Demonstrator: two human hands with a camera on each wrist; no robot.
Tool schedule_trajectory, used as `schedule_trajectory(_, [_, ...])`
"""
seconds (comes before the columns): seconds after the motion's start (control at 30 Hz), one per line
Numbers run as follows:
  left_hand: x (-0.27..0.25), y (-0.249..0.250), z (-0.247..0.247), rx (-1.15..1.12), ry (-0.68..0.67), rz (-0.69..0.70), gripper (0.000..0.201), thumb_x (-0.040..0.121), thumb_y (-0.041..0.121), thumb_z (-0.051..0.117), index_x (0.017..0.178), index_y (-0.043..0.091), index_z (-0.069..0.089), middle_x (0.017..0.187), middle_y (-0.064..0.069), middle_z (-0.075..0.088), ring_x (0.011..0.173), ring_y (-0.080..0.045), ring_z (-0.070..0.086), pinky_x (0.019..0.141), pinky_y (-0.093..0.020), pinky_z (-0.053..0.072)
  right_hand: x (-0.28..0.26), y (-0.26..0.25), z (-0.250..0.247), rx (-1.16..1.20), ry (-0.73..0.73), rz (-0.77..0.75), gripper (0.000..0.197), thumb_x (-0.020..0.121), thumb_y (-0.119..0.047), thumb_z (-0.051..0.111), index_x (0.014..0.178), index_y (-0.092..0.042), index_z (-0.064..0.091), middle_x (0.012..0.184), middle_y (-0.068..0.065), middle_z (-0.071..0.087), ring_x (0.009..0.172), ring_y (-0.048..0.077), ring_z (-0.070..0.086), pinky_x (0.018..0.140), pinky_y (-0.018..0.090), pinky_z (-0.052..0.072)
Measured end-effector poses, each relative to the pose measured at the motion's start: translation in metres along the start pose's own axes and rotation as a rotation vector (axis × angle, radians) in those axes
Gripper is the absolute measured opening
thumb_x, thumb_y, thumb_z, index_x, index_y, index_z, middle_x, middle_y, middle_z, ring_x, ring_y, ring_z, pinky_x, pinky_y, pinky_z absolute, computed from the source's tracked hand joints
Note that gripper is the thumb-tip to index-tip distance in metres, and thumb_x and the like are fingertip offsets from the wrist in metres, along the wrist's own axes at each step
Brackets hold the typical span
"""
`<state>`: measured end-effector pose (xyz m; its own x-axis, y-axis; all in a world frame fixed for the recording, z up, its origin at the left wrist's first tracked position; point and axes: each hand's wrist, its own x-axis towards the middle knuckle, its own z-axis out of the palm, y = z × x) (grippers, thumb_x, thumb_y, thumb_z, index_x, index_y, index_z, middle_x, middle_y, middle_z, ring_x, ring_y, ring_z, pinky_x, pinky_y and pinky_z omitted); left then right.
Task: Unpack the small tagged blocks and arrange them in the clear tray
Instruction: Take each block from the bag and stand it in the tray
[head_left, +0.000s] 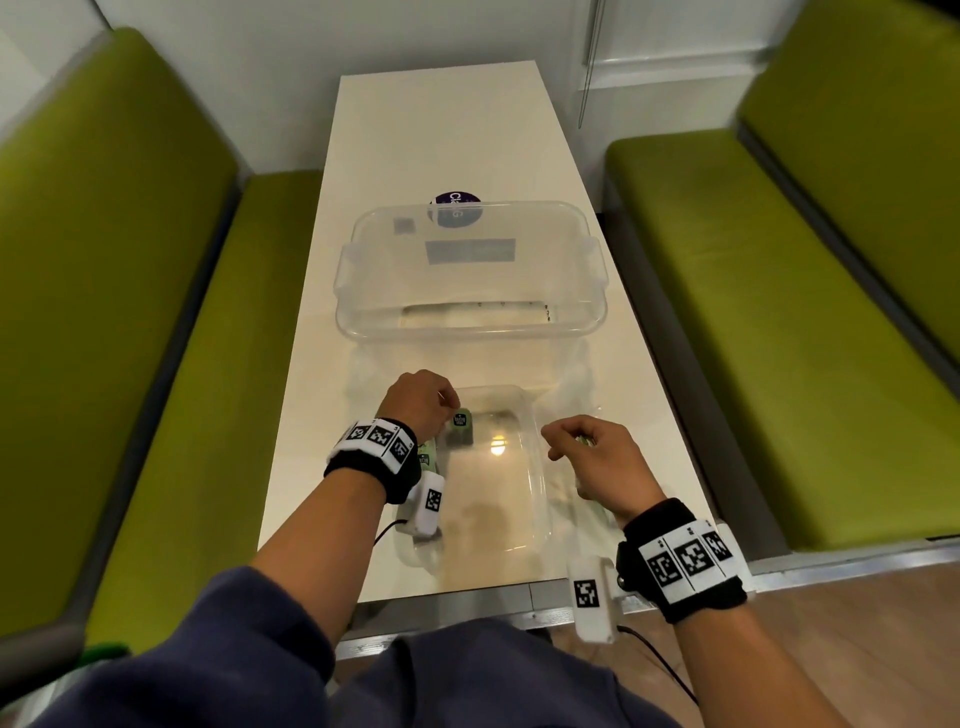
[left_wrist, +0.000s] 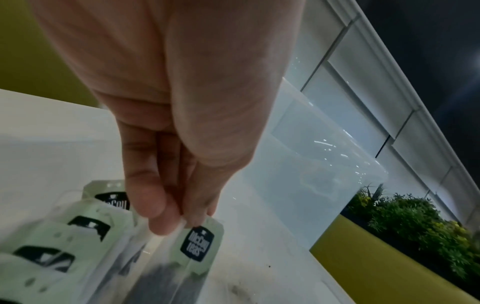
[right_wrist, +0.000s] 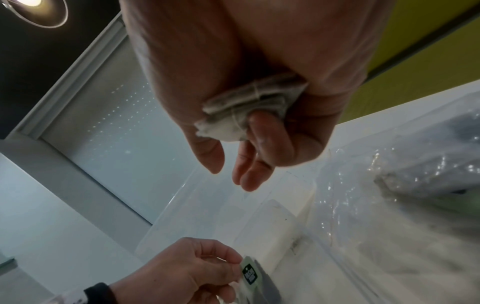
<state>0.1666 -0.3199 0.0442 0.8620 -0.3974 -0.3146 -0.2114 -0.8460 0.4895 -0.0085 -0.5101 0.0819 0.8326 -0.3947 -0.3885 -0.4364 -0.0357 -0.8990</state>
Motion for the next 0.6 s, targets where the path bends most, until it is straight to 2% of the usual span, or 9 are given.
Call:
schedule_trajectory(0.07, [0.0015,0.0005,0.0032,0.033,0.045,0.000,0.019,0.087,0.007,0.067,0.088,0.023,0.079,0.094,-0.001,0.077,0.087,-0.021,0.071,0.078,-0.031,0.057,-0.0019,0.0005,-0.0003,0.001,0.002,0.008,0.016,0.095,-0.027,0.068,0.095,-0.013,0.074,0.086,0.006,0.068,0.040,-0.003,0.046,0.040,0.016,0.037])
schedule_trajectory(0.2, [0.0032,0.0014,0.0081,0.093,0.128,0.018,0.021,0.091,0.011,0.064,0.092,0.025,0.080,0.097,-0.003,0.077,0.094,-0.025,0.070,0.086,-0.037,0.058,-0.0060,0.0004,-0.0032,0.002,0.007,0.023,0.017,0.095,-0.028,0.068,0.097,-0.013,0.074,0.086,0.005,0.069,0.052,0.003,0.045,0.041,0.016,0.037])
schedule_trajectory(0.43, [0.0049,0.0025,0.0071,0.174,0.214,0.019,0.024,0.092,0.014,0.061,0.096,0.029,0.080,0.103,-0.004,0.076,0.095,-0.028,0.069,0.077,-0.032,0.053,-0.0090,0.0023,-0.0031,-0.006,0.006,0.035,0.018,0.095,-0.029,0.068,0.097,-0.012,0.074,0.086,0.005,0.068,0.040,-0.001,0.044,0.041,0.016,0.036])
schedule_trajectory(0.6, [-0.0014,0.0019,-0.0004,0.147,0.220,0.011,0.021,0.092,0.013,0.065,0.100,0.025,0.080,0.106,-0.004,0.077,0.098,-0.028,0.070,0.085,-0.034,0.056,-0.0102,0.0015,-0.0006,-0.004,0.002,0.036,0.024,0.095,-0.035,0.068,0.098,-0.012,0.074,0.087,0.005,0.069,0.043,0.002,0.044,0.043,0.019,0.038])
